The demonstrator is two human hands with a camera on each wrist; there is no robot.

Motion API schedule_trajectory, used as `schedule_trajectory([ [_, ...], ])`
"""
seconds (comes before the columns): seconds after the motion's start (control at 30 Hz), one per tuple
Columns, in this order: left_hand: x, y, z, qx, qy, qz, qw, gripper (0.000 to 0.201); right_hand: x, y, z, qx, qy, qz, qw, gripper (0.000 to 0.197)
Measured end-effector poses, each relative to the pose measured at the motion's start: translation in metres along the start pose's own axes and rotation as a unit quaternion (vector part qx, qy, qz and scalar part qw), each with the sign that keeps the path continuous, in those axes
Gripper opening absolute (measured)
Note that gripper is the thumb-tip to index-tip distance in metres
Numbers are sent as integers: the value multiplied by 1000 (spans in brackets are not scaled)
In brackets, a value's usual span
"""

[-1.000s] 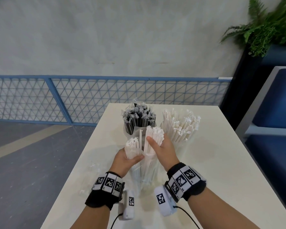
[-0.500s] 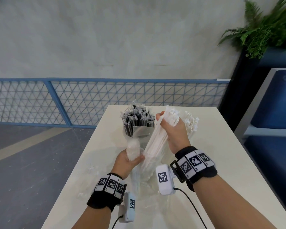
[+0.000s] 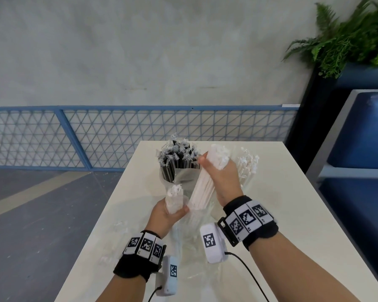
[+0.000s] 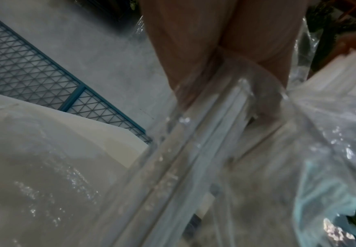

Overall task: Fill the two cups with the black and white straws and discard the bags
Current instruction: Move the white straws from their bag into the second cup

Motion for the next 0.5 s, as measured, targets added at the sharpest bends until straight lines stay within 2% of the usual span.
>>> schedule_trajectory([
  [0.03, -1, 0, -1, -4, -10, 4, 1000, 16, -9, 3, -2, 7, 30, 28, 999, 22],
  [0.1, -2, -1, -2, -8, -18, 2, 1000, 14, -27, 8, -5, 23, 111, 62, 992, 9],
  [0.17, -3, 0, -3, -9, -5, 0, 1000, 19, -42, 12, -10, 30, 159, 95, 982, 5],
  [0.3, -6, -1, -7, -26, -5, 16, 1000, 36, -61, 15, -23, 18, 189, 134, 973, 6],
  [0.5, -11, 0, -5, -28, -11, 27, 999, 30, -80, 20, -38, 6, 236, 152, 960, 6],
])
Point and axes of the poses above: each hand's wrist, its own y-axis towards the middle knuckle, its own x-axis out of the palm, z = x × y, the point moved 10 cm from there along y, towards the middle knuckle, and after that the axes turned 10 degrees about x, right-handed, at the moved point
